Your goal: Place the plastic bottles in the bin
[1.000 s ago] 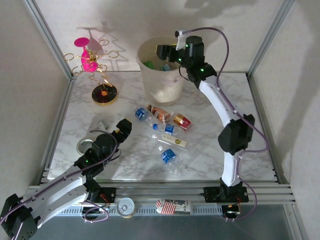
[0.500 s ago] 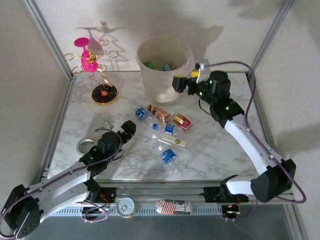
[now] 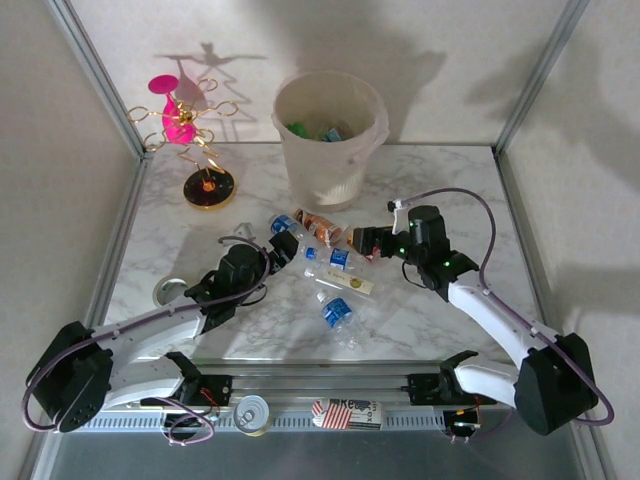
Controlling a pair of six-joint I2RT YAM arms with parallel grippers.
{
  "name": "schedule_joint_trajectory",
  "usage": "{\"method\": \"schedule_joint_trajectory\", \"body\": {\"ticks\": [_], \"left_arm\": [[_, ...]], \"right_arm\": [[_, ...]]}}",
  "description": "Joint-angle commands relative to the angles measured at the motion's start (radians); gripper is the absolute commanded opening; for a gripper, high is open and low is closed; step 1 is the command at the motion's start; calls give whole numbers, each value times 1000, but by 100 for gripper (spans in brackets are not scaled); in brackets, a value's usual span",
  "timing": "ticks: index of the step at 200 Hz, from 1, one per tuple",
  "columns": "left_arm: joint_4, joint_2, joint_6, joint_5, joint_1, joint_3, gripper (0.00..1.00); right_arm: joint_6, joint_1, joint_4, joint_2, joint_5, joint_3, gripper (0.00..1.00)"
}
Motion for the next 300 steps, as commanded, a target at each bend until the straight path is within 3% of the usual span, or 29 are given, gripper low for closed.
{"method": "schedule_joint_trajectory", "body": {"ticks": [1, 46, 157, 216, 300], "left_arm": [[22, 33, 28, 33, -11, 56, 100], [6, 58, 50, 29, -17, 101, 100], [-59, 25, 54, -4, -18, 88, 100], [-79, 7, 68, -26, -16, 84, 100], [-68, 23, 68, -14, -16, 89, 100]], "right_arm": [[-125, 1, -71, 78, 44, 48, 99], [-266, -2, -196, 255, 93, 181, 98], [-364, -4, -347, 602, 150, 478, 89], [-382, -4, -383, 704, 222, 506, 86], [-375, -4, -369, 730, 251, 459, 83]]}}
